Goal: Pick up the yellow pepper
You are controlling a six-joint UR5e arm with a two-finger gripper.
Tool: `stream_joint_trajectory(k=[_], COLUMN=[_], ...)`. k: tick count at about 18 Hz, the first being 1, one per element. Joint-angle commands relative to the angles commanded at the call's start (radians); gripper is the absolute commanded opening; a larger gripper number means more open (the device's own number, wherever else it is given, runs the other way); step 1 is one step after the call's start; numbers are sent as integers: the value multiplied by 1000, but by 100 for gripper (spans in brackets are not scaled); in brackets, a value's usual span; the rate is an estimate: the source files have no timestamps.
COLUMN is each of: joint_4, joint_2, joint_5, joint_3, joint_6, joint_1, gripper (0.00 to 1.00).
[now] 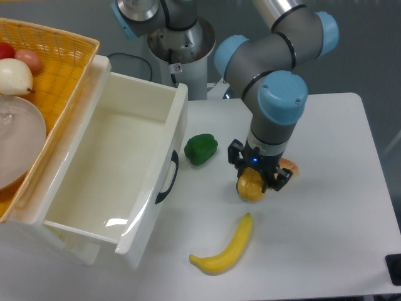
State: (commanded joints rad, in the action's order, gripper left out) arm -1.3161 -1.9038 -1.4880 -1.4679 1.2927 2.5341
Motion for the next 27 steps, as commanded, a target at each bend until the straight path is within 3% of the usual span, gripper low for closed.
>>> stream_joint_trajectory(k=[3,5,27], joint_4=[-58,-78,-75], joint_2=[14,25,23], joint_5=[5,6,8], joint_3=[-11,-11,-25], joint_6=[153,177,166], joint_1=[0,0,-9], gripper=[50,50,50])
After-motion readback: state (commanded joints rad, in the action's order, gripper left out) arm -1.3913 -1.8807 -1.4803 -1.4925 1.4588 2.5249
